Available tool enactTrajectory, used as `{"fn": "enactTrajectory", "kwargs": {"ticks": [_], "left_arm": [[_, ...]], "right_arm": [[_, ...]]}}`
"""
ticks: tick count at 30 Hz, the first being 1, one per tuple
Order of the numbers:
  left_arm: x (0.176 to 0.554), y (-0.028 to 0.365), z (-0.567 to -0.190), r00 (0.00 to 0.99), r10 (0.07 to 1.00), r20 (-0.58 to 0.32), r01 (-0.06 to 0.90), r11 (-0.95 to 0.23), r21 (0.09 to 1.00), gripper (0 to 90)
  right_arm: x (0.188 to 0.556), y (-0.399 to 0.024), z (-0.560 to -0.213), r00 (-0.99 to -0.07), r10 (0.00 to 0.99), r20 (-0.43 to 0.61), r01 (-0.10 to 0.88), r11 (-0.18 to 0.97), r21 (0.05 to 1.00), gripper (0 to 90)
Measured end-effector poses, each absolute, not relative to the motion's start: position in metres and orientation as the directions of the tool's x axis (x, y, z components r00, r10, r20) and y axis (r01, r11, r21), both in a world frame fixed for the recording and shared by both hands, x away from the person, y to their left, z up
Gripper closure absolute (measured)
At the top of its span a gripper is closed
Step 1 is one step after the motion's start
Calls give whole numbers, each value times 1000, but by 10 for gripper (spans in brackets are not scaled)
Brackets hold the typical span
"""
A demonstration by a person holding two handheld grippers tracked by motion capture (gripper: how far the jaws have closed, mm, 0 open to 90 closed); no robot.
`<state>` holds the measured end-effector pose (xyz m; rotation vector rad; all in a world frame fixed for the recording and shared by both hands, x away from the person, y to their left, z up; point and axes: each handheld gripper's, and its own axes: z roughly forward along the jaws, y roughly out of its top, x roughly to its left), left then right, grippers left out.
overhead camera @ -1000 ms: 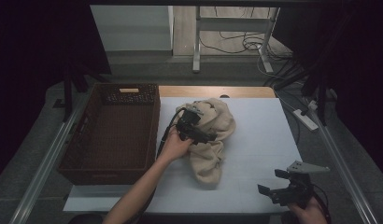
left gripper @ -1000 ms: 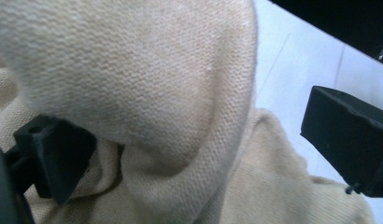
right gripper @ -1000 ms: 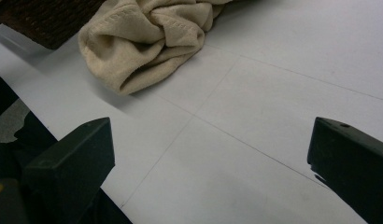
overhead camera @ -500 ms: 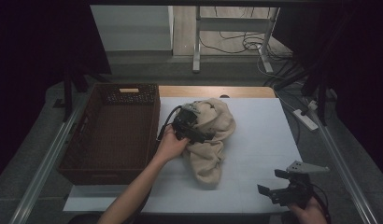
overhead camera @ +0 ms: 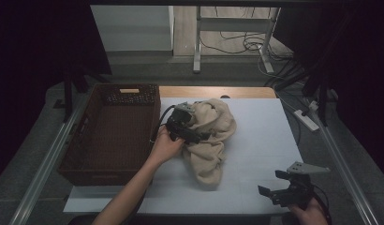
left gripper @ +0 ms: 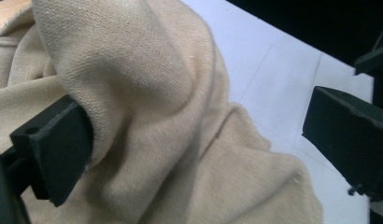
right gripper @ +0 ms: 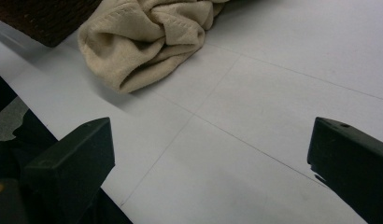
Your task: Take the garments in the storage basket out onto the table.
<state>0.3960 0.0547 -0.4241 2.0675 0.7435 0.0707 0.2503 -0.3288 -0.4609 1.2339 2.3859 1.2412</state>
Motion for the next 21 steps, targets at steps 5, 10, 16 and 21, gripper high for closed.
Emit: {"fn": "enactTrajectory", "kwargs": {"ticks": [5,10,16,21], "left_arm": [[385,63,-420,817,526,-236,479,-391,786,4],[371,73,-413,819,525,-232,466,-374,802,0],[353,81,-413,832,486,-268,473,-368,801,0],[339,85,-422,840,439,-320,485,-343,805,0]], "right_arm": [[250,-329,-461,-637,744,200,592,307,745,10],[250,-328,-461,-638,745,196,591,311,744,10],[250,-327,-461,-640,745,190,590,318,742,10],[250,-327,-461,-641,744,186,590,323,740,10]]}}
